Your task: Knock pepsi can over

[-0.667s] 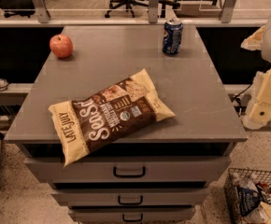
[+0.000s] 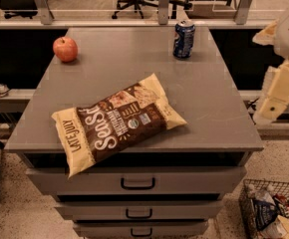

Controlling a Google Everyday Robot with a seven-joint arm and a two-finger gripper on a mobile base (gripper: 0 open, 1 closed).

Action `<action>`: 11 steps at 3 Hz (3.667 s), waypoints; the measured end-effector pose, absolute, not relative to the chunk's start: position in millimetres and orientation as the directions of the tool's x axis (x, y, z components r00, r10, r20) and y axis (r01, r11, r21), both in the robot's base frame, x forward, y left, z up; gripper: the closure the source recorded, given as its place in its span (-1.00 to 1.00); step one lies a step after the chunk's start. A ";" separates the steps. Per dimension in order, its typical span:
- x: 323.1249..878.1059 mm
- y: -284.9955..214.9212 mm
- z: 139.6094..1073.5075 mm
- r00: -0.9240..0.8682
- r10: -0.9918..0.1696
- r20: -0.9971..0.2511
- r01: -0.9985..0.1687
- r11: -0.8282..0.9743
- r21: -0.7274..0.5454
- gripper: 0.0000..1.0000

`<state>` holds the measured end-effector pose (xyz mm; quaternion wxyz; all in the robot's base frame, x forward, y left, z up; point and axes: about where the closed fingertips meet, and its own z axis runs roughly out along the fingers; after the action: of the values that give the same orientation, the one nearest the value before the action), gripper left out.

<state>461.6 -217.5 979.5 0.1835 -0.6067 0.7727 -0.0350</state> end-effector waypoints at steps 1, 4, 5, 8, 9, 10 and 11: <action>514.4 -219.3 981.4 -0.145 -0.944 -0.296 -0.911 0.244 -0.332 -1.00; 683.7 -236.6 977.1 -0.071 -0.871 -0.487 -0.836 0.318 -0.447 -1.00; 727.3 -233.3 959.4 -0.069 -0.821 -0.567 -0.837 0.356 -0.415 -1.00; 777.2 -184.9 930.5 -0.199 -0.649 -0.734 -0.822 0.519 -0.236 -1.00; 786.6 -176.2 915.1 -0.258 -0.601 -0.757 -0.799 0.573 -0.182 -1.00; 795.8 -169.2 896.8 -0.296 -0.535 -0.791 -0.787 0.606 -0.115 -1.00; 804.8 -159.0 883.6 -0.315 -0.447 -0.837 -0.788 0.615 -0.032 -0.55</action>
Offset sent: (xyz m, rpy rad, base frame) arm 0.1900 -0.0077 0.0071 0.1966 -0.2398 0.1002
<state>804.8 -159.0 883.6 0.4342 -0.3923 0.7868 0.1964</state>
